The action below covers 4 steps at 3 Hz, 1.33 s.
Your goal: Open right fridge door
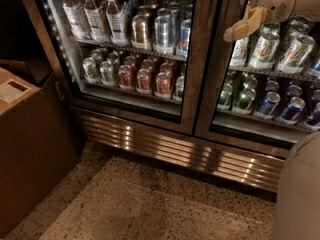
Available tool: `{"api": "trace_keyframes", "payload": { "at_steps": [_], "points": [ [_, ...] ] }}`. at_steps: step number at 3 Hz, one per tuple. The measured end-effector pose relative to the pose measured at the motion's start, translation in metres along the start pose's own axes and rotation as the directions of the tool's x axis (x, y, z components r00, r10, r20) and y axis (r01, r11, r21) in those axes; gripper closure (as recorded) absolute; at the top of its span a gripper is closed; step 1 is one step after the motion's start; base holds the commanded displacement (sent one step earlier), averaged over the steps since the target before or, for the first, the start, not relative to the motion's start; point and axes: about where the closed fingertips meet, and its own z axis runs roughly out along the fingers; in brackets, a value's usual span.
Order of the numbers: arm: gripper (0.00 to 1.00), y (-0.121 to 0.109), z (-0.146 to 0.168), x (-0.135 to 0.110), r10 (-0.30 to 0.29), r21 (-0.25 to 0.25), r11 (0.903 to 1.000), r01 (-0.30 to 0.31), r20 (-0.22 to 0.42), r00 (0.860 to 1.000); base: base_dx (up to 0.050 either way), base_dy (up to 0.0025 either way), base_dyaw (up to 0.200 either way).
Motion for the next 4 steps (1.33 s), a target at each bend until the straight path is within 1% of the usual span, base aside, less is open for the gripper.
{"api": "trace_keyframes", "payload": {
  "at_steps": [1,2,4],
  "points": [
    [0.19,0.004,-0.008,0.001,0.000,0.000,1.0000,0.000,0.000,1.000,0.000,0.00000,0.000],
    [0.42,0.001,-0.015,0.002,0.000,0.000,1.0000,0.000,0.000,1.000,0.000,0.00000,0.000],
    [0.89,-0.013,-0.020,0.009,0.000,0.000,1.0000,0.000,0.000,1.000,0.000,0.00000,0.000]
  ]
}}
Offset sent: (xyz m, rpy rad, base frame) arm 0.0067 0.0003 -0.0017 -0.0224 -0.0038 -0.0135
